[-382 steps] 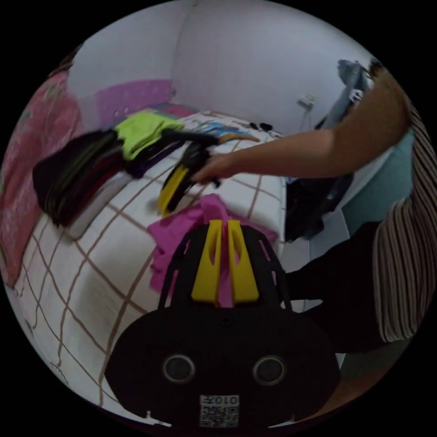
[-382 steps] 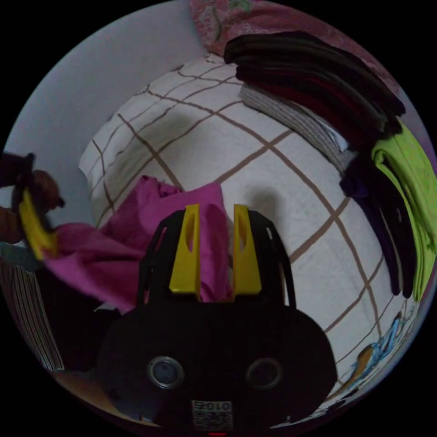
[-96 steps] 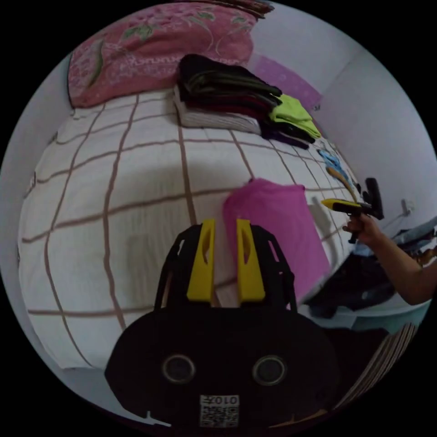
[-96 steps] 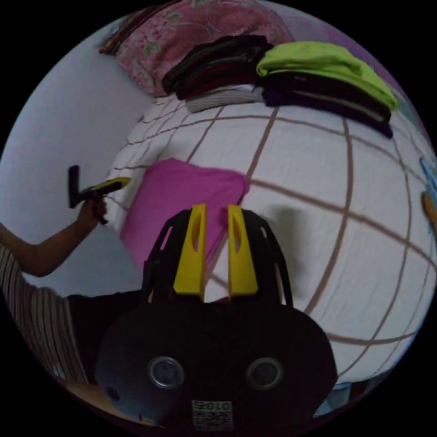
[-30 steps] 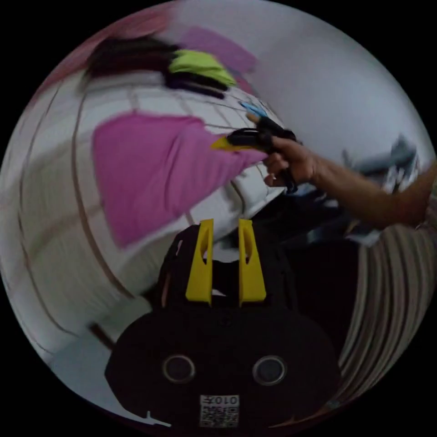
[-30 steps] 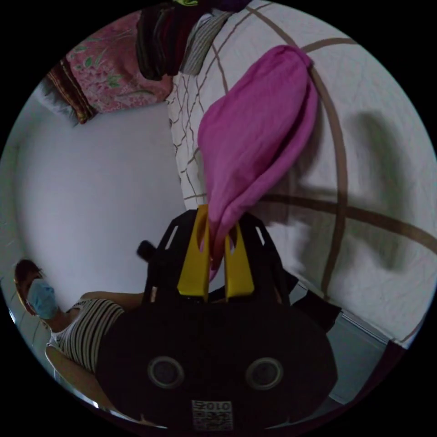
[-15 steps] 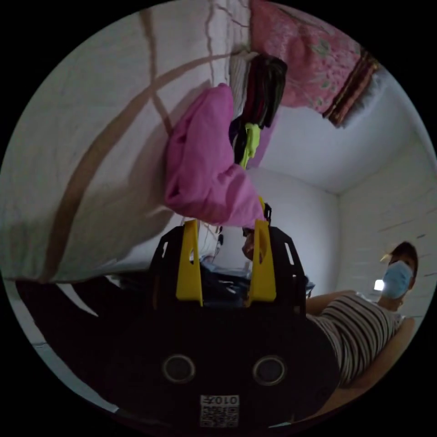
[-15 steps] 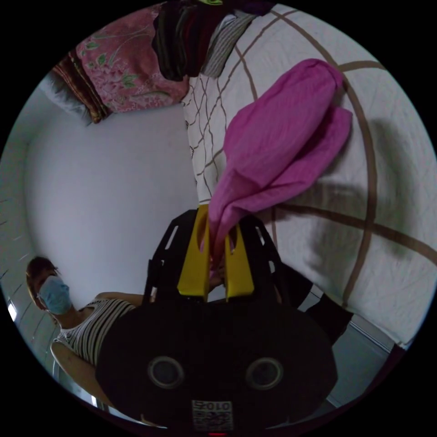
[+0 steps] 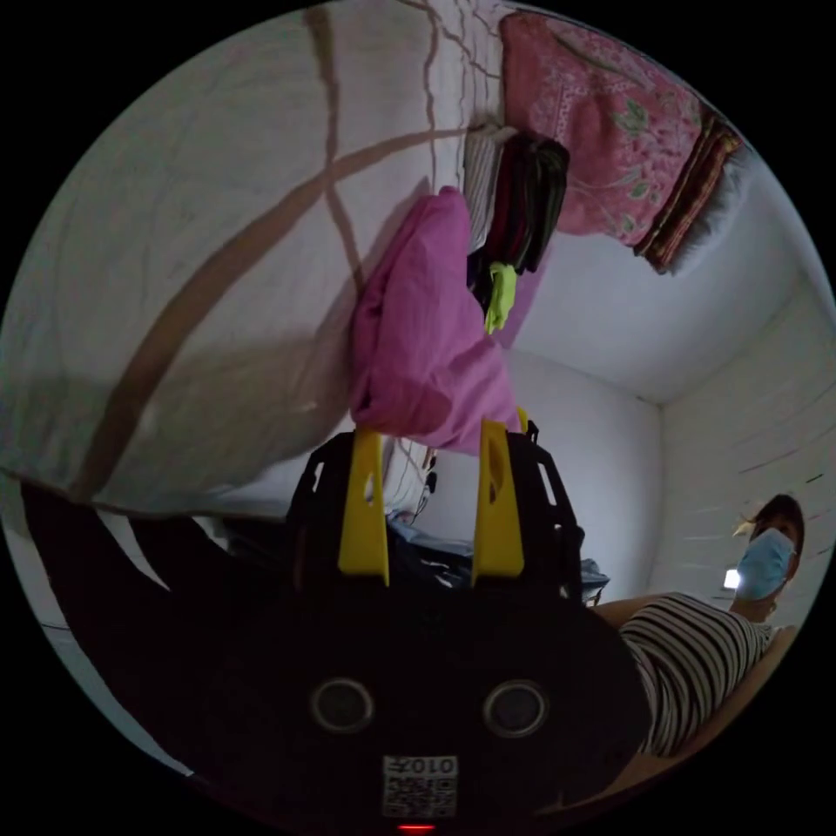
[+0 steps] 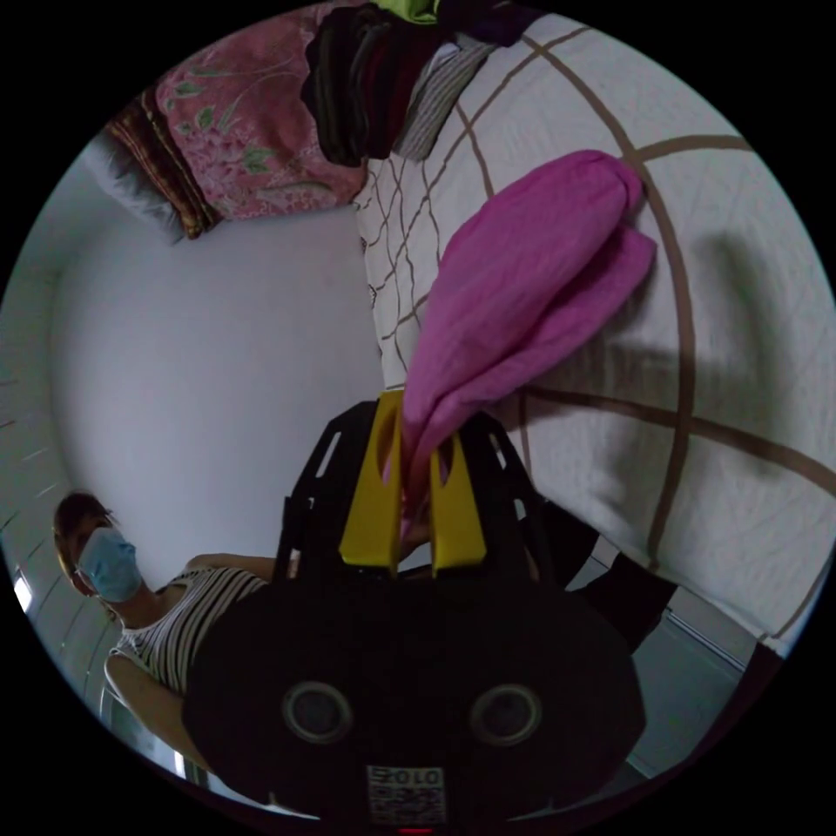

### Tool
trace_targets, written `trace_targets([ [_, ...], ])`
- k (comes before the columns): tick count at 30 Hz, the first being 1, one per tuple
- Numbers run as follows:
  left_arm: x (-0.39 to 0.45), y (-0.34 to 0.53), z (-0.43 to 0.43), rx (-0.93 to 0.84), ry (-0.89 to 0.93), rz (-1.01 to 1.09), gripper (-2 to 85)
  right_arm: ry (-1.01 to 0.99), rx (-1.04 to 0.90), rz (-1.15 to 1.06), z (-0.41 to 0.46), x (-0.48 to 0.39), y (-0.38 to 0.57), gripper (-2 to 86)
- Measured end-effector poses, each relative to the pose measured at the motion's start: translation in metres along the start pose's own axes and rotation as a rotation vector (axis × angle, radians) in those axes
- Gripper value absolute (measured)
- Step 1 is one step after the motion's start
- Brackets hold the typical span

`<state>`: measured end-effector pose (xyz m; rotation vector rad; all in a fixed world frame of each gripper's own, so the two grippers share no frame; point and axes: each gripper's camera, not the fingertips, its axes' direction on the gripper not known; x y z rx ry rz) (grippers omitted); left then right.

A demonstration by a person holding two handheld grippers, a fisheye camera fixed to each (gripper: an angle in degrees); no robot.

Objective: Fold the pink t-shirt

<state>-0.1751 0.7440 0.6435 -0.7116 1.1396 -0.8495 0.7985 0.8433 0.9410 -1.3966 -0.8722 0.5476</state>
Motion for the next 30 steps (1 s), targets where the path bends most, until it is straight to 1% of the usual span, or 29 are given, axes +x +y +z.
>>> trace_targets([
  [2, -0.007, -0.004, 0.005, 0.02, 0.031, -0.006, 18.8, -0.002, -0.007, -0.004, -0.001, -0.006, 0.002, 5.9],
  [6, -0.007, -0.01, 0.019, -0.002, 0.07, 0.022, 19.9, -0.012, -0.018, -0.024, -0.002, -0.024, 0.006, 6.0],
  [10, -0.013, -0.014, 0.015, 0.089, 0.129, 0.015, 20.0, -0.004, -0.03, -0.027, -0.007, -0.039, 0.01, 6.0],
  [15, -0.002, -0.021, 0.001, 0.131, 0.083, 0.064, 18.3, 0.037, -0.051, -0.027, -0.015, -0.053, 0.02, 6.1],
  [17, 0.006, -0.021, -0.006, 0.15, 0.064, 0.091, 18.0, 0.097, -0.063, -0.027, -0.02, -0.058, 0.025, 6.0],
  [19, 0.009, -0.02, -0.008, 0.147, 0.053, 0.087, 18.1, 0.198, -0.083, -0.007, -0.024, -0.06, 0.034, 6.1],
  [21, 0.009, -0.02, -0.008, 0.139, 0.041, 0.075, 18.3, 0.205, -0.09, 0.024, -0.027, -0.057, 0.04, 6.1],
  [24, 0.012, -0.021, -0.006, 0.144, 0.038, 0.048, 18.0, 0.162, -0.073, 0.076, -0.034, -0.053, 0.051, 6.0],
  [27, 0.022, -0.023, -0.006, 0.135, -0.019, 0.027, 14.5, 0.164, -0.06, 0.104, -0.042, -0.056, 0.059, 6.0],
  [30, 0.039, -0.025, -0.008, 0.134, -0.115, 0.009, 11.0, 0.166, -0.056, 0.134, -0.051, -0.061, 0.066, 5.9],
])
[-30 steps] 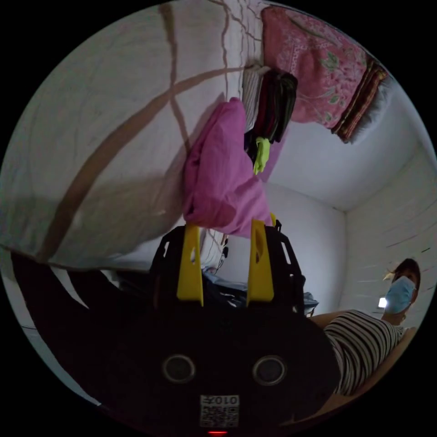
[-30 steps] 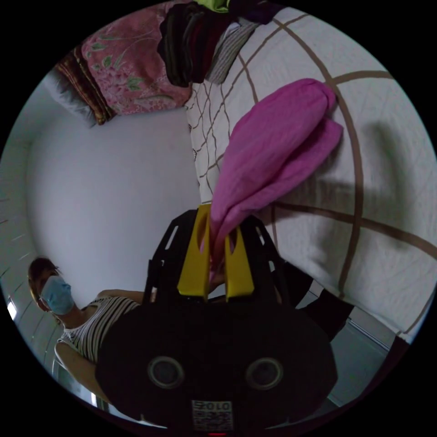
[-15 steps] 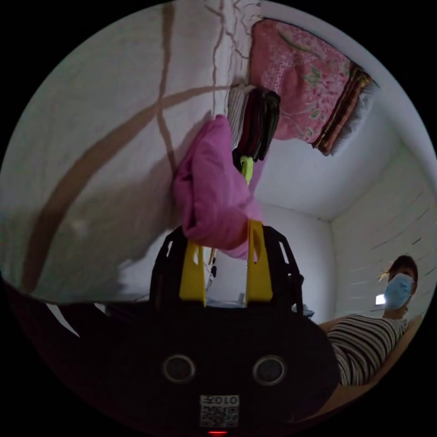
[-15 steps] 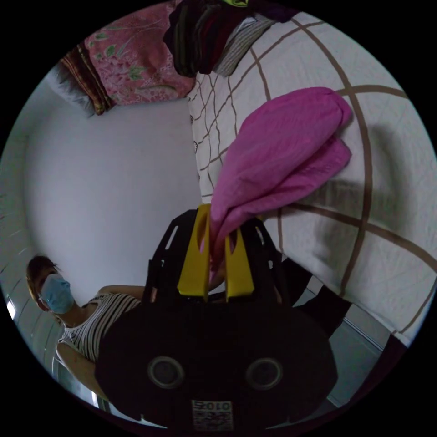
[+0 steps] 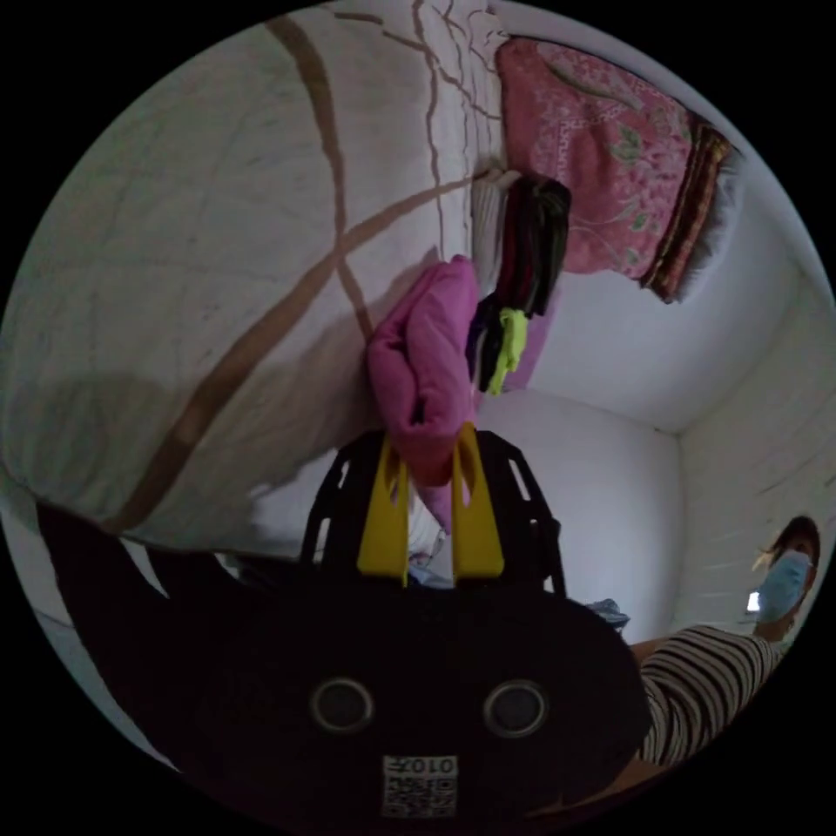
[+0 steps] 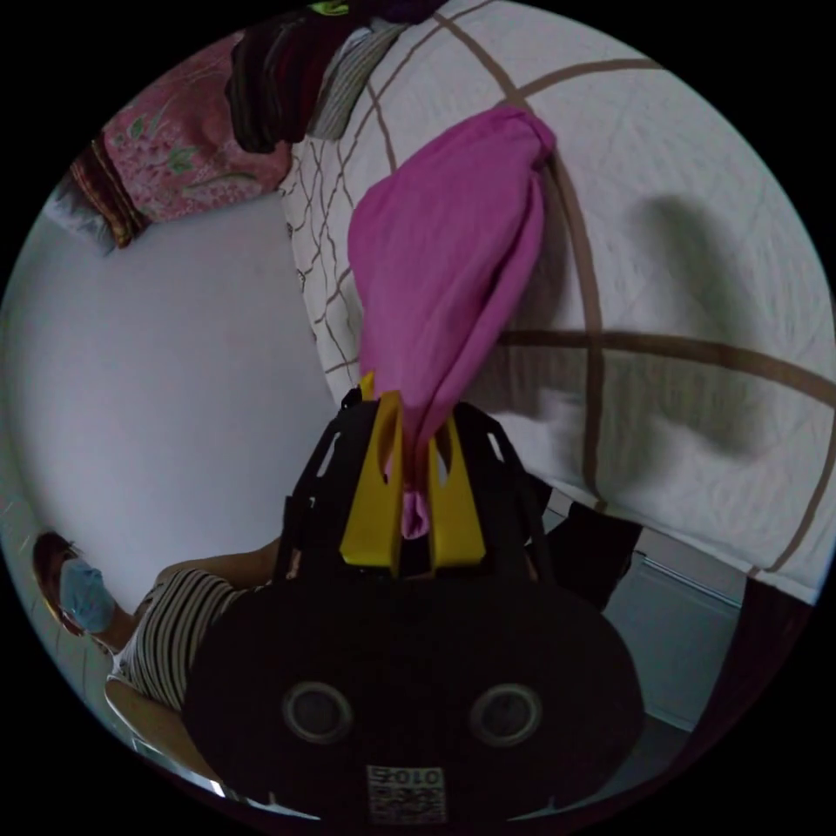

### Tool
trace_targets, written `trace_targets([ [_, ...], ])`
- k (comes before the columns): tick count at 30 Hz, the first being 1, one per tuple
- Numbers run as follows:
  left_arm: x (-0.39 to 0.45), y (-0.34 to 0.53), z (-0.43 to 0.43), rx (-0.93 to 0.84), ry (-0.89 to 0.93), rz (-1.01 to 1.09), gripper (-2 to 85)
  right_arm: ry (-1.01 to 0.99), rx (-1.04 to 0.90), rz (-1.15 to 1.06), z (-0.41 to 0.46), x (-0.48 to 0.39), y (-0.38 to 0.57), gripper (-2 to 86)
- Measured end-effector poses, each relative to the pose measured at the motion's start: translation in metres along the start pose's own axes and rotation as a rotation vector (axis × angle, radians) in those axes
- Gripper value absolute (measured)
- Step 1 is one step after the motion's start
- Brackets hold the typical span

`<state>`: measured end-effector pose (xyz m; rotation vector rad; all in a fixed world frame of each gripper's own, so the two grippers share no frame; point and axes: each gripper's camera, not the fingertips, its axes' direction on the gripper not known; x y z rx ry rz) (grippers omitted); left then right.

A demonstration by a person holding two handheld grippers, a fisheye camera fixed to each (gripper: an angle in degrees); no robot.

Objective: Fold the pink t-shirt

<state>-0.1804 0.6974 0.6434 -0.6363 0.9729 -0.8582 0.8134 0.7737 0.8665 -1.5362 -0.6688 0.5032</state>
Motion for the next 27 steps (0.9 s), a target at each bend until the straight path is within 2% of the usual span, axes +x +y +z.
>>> trace_targets([
  [5, 0.072, -0.005, -0.001, -0.072, -0.2, 0.23, 9.3, 0.036, 0.015, -0.017, -0.018, -0.017, 0.014, 5.6],
  [8, 0.108, -0.008, -0.001, -0.085, -0.258, 0.316, 9.1, 0.066, 0.016, -0.058, -0.03, -0.036, 0.021, 5.4],
  [20, 0.278, -0.012, -0.003, -0.035, -0.28, 0.617, 9.1, 0.042, 0.098, -0.357, -0.141, -0.147, 0.049, 5.0],
  [27, 0.341, -0.008, 0.0, -0.054, -0.217, 0.62, 9.1, 0.041, 0.17, -0.421, -0.209, -0.194, 0.086, 4.8],
])
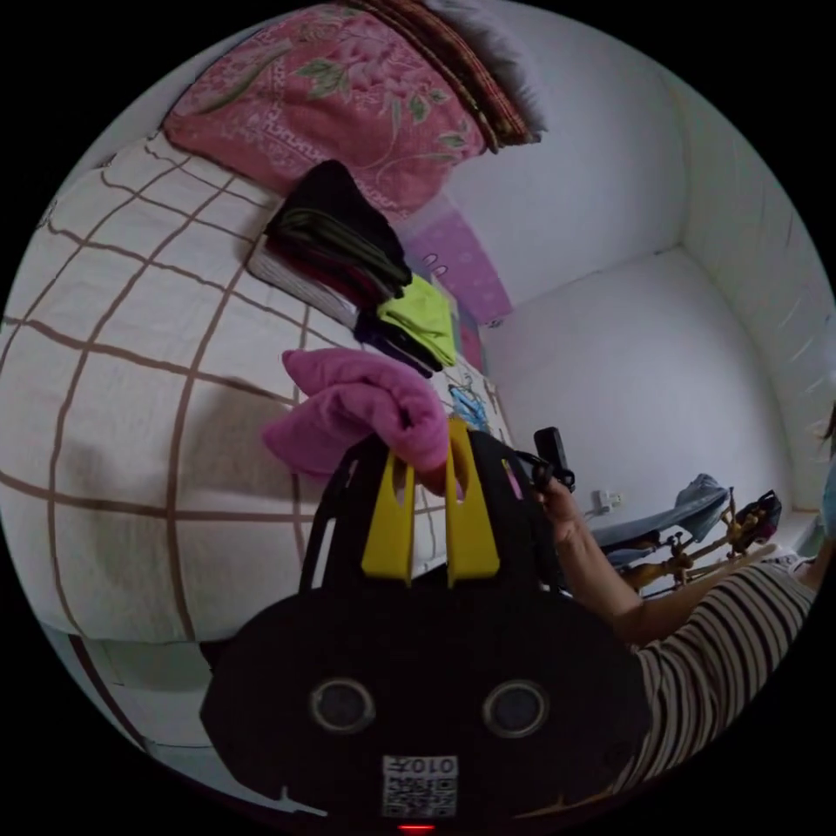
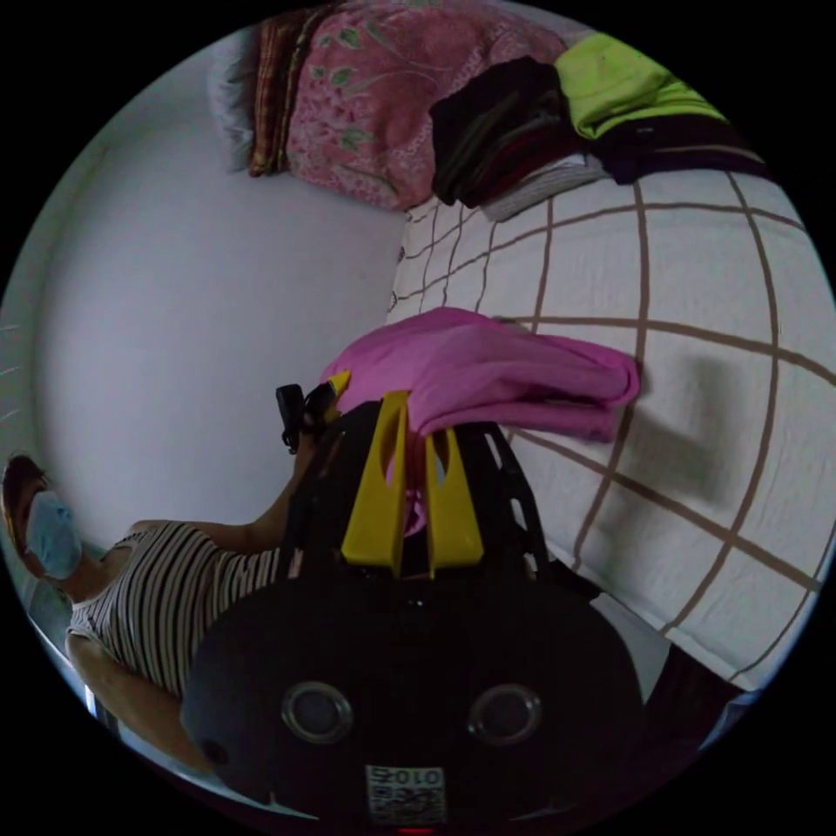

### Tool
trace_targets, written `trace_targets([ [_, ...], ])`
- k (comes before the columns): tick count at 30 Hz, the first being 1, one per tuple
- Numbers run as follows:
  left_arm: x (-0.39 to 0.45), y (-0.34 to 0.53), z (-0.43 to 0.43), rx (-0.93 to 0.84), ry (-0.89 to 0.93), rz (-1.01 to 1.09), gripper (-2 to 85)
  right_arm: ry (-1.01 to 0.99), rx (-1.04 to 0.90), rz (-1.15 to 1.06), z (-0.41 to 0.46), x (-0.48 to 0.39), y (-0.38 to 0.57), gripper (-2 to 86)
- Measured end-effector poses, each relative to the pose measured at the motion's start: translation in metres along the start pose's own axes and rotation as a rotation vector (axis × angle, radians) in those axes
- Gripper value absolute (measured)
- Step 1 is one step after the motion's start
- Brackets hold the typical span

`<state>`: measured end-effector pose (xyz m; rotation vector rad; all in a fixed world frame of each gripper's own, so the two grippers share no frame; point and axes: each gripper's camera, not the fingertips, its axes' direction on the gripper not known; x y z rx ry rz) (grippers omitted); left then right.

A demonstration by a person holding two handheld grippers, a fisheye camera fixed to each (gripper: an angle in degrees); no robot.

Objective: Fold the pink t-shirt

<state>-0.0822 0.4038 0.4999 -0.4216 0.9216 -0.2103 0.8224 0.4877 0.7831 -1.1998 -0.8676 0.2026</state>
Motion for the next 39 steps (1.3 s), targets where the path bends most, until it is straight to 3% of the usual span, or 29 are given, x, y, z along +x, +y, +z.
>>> trace_targets([
  [16, 0.06, -0.081, -0.013, -0.084, 0.145, 0.025, 9.0, 0.079, 0.164, 0.035, -0.123, -0.083, -0.002, 4.9],
  [26, 0.114, -0.162, 0.059, -0.078, 0.139, -0.008, 9.1, 0.033, 0.115, 0.029, -0.235, -0.061, -0.073, 4.9],
  [34, 0.231, -0.337, 0.109, 0.148, 0.19, 0.226, 9.0, 0.209, 0.207, -0.339, -0.4, -0.134, -0.224, 5.1],
  [39, 0.26, -0.407, 0.132, 0.266, 0.195, 0.344, 9.1, 0.249, 0.246, -0.522, -0.447, -0.146, -0.283, 5.0],
])
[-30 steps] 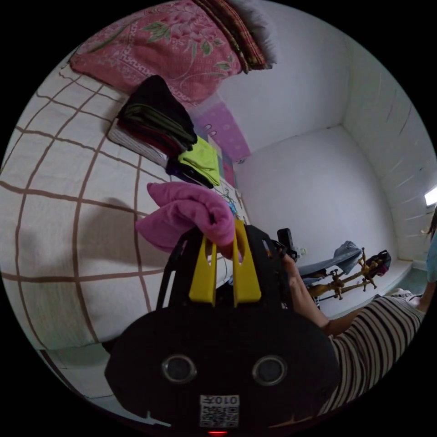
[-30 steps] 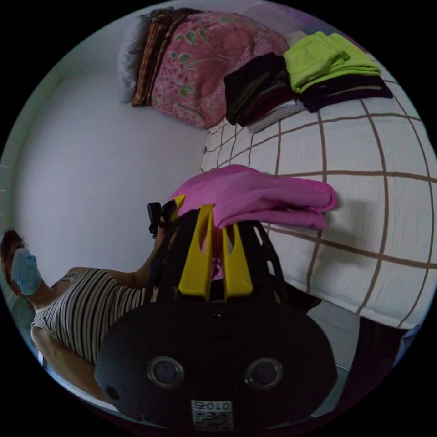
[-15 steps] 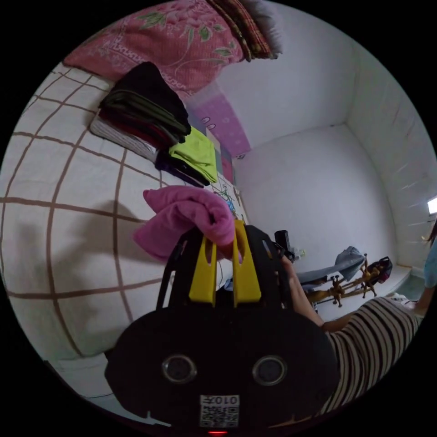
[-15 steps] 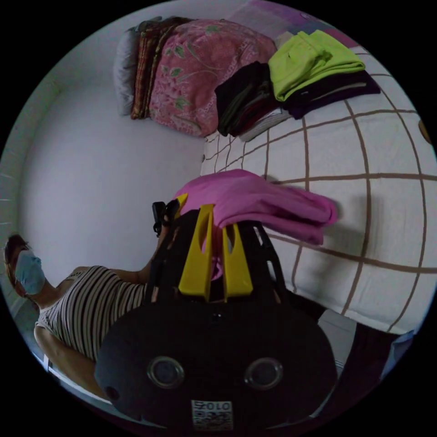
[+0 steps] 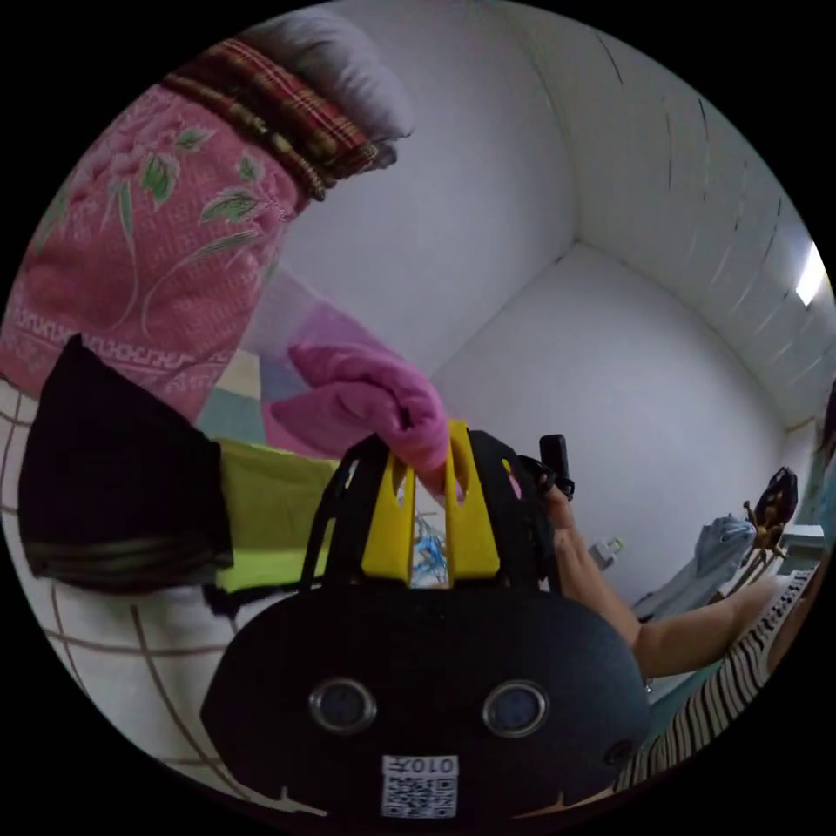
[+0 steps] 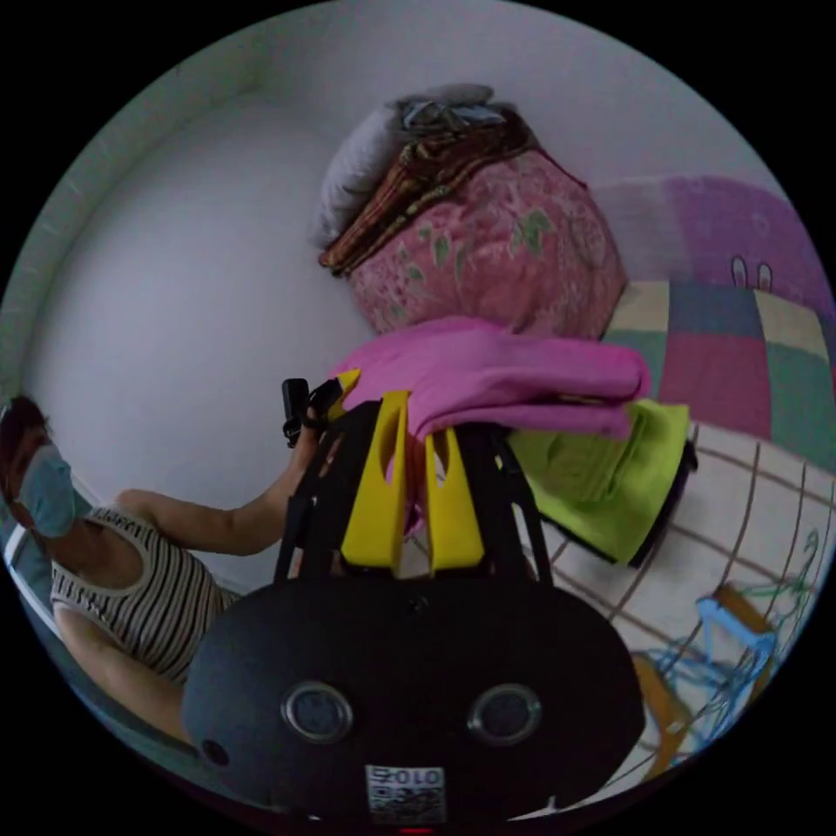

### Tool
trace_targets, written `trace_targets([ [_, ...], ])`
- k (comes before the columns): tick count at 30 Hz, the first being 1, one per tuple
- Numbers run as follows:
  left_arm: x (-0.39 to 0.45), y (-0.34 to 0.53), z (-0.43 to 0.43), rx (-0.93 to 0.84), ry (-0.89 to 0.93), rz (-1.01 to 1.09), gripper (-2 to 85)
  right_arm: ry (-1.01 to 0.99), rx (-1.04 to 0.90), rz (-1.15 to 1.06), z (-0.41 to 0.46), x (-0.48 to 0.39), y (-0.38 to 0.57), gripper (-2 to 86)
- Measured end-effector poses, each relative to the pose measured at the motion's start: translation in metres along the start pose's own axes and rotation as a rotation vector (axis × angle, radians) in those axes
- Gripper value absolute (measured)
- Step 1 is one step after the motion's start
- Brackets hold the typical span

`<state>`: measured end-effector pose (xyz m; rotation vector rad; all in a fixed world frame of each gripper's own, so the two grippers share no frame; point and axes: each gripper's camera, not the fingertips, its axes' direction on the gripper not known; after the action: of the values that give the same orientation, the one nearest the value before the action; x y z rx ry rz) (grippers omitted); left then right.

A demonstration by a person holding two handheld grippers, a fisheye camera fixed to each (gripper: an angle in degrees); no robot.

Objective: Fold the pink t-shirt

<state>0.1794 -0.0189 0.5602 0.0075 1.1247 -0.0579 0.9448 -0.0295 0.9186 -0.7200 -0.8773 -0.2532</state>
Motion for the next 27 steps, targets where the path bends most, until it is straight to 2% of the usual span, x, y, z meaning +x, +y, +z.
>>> trace_targets([
  [3, -0.043, 0.007, 0.037, 0.001, -0.021, -0.059, 9.1, 0.008, -0.033, -0.001, 0.014, 0.048, -0.007, 5.0],
  [7, -0.128, 0.072, 0.087, -0.111, -0.126, -0.374, 9.0, -0.064, -0.181, 0.32, 0.067, 0.145, 0.026, 5.2],
  [9, -0.144, 0.097, 0.093, -0.141, -0.156, -0.456, 8.9, -0.048, -0.247, 0.373, 0.084, 0.159, 0.043, 5.1],
  [12, -0.136, 0.102, 0.087, -0.107, -0.128, -0.427, 8.8, -0.084, -0.203, 0.349, 0.081, 0.151, 0.056, 5.1],
  [16, -0.107, 0.078, 0.09, -0.184, -0.195, -0.331, 9.0, 0.021, -0.243, 0.29, 0.072, 0.119, 0.058, 5.1],
  [21, -0.088, 0.086, 0.082, -0.22, -0.228, -0.374, 9.7, 0.091, -0.312, 0.292, 0.083, 0.087, 0.072, 5.1],
  [24, -0.064, 0.098, 0.062, -0.233, -0.269, -0.349, 9.5, 0.067, -0.233, 0.331, 0.082, 0.066, 0.1, 5.2],
  [27, -0.026, 0.108, 0.029, -0.26, -0.303, -0.238, 7.8, 0.123, -0.109, 0.319, 0.072, 0.031, 0.137, 5.3],
])
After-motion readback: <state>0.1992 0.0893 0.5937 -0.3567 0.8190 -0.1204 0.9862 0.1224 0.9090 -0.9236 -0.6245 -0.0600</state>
